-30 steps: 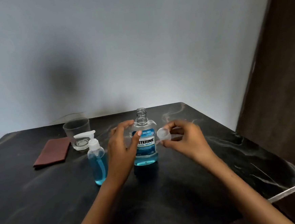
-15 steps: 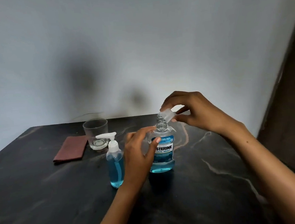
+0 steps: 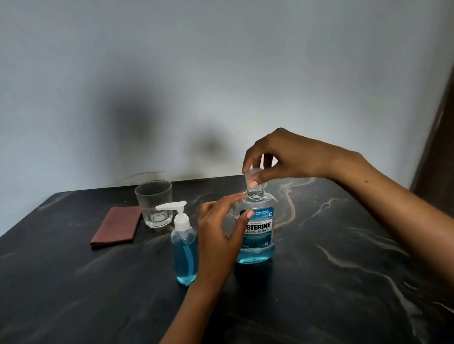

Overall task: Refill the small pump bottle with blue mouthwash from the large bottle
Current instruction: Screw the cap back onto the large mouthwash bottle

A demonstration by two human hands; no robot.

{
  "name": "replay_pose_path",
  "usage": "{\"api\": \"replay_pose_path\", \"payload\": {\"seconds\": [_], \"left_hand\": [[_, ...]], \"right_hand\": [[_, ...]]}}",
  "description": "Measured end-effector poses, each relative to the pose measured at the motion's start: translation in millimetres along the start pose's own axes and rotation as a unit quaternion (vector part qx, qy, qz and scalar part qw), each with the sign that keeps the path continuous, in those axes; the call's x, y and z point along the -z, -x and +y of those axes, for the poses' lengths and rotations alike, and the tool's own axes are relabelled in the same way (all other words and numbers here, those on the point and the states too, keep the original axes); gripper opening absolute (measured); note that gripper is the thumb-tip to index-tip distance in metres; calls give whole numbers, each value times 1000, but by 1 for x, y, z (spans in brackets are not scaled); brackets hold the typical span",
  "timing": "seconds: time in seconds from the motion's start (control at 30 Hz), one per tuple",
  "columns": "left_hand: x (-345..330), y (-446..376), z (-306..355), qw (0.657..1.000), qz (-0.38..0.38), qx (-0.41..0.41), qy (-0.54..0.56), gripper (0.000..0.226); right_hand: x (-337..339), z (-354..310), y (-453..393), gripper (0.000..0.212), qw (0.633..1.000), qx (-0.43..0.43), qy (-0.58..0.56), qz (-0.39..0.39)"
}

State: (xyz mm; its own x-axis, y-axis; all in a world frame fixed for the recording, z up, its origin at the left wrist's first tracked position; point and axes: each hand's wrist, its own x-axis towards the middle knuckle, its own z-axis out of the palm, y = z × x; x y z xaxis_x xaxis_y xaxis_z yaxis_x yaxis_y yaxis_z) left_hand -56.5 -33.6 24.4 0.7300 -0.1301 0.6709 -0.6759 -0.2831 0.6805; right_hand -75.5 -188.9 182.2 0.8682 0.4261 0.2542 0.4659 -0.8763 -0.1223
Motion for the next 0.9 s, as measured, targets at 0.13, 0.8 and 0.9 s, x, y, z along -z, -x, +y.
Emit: {"api": "replay_pose_path", "payload": {"seconds": [0.13, 0.8, 0.9], "left_hand": [[-1, 0, 1, 1000, 6, 0, 4, 31], [-4, 3, 3, 1000, 13, -4, -7, 30], [-4, 3, 5, 1000, 17, -8, -3, 28]], "right_hand": [[-3, 4, 5, 34, 999, -27, 6, 16], [-16, 2, 14, 53, 992, -101, 26, 69], [-9, 8, 23, 45, 990, -87, -95, 60]]}}
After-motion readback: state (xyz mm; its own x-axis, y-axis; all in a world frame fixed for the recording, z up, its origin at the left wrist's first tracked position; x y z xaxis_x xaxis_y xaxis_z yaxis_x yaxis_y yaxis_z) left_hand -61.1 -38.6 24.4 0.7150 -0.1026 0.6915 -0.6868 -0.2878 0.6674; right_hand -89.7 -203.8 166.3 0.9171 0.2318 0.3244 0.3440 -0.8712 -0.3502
